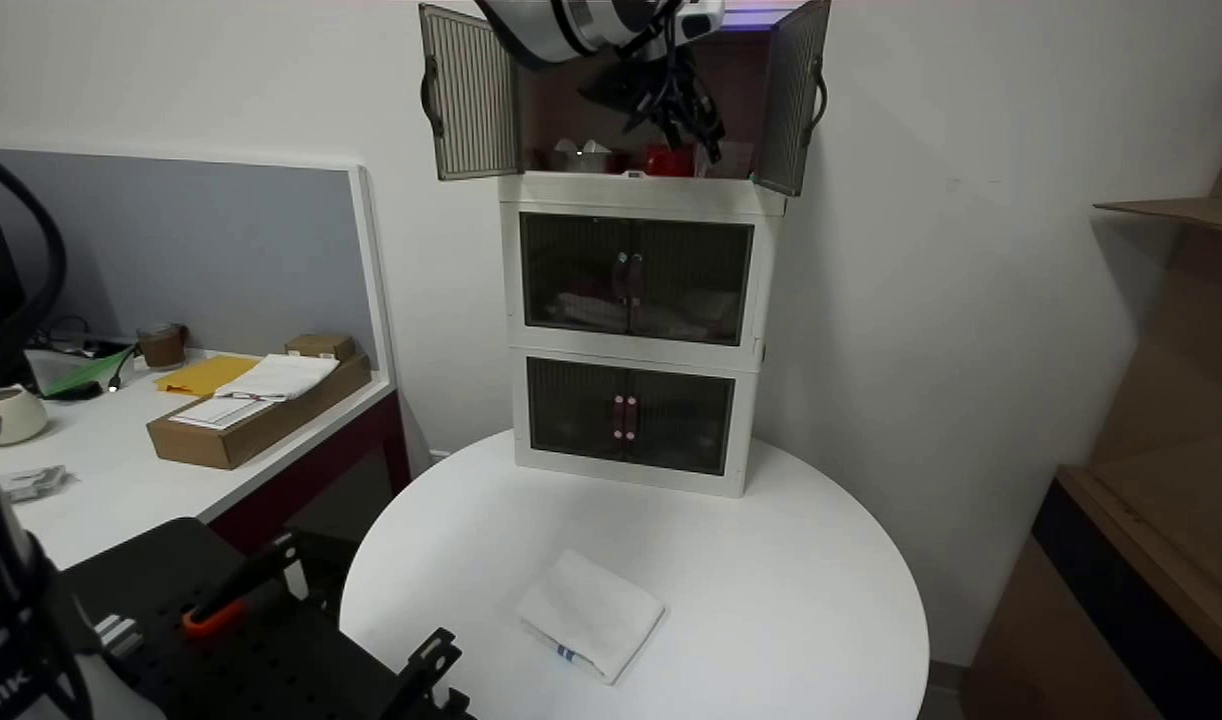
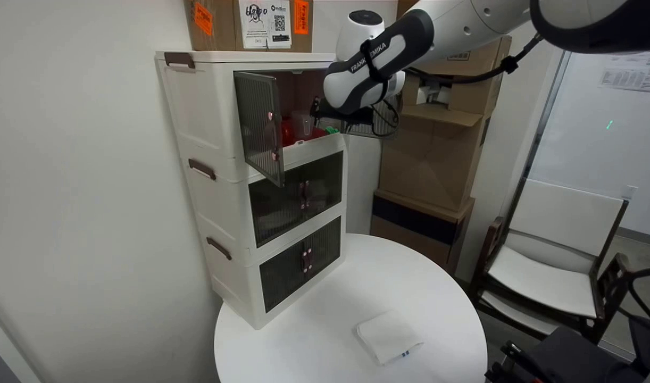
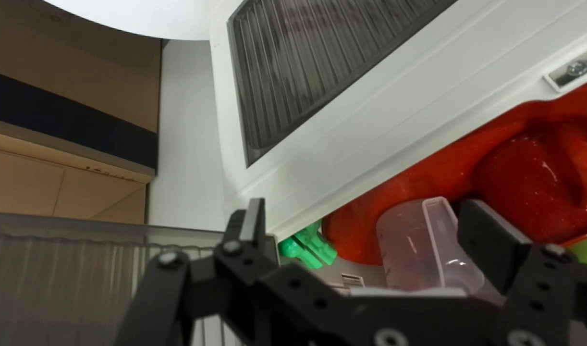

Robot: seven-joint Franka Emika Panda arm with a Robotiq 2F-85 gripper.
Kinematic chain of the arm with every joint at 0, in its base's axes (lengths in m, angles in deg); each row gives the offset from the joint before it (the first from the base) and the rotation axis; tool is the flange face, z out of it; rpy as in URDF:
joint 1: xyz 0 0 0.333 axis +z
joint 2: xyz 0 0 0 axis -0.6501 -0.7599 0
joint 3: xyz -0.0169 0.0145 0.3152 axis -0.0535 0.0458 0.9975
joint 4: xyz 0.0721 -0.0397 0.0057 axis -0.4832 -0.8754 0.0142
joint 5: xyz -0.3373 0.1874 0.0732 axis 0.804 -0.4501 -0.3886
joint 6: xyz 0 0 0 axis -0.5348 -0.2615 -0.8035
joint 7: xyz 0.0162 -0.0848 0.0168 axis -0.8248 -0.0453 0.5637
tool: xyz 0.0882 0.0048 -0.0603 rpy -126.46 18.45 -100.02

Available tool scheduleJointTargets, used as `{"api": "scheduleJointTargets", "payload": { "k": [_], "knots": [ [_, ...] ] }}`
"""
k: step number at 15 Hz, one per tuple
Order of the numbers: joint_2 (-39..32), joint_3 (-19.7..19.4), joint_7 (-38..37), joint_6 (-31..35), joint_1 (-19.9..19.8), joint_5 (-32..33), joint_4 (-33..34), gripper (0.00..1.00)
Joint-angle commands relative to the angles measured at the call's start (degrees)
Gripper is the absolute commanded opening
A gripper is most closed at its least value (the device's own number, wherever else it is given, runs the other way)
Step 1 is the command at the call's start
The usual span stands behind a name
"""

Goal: Remove the jar from the top cabinet

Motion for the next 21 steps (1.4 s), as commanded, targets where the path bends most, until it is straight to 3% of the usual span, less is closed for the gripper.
{"api": "scheduleJointTargets", "payload": {
  "k": [1,10,21],
  "knots": [
    [-3.54,-0.14,3.96,0.15,0.23,-3.71,5.28,1.0],
    [-9.93,-0.24,10.02,-0.32,0.69,-7.75,13.25,1.0],
    [-16.93,-0.22,9.91,-1.05,0.96,-10.94,22.59,1.0]
  ]
}}
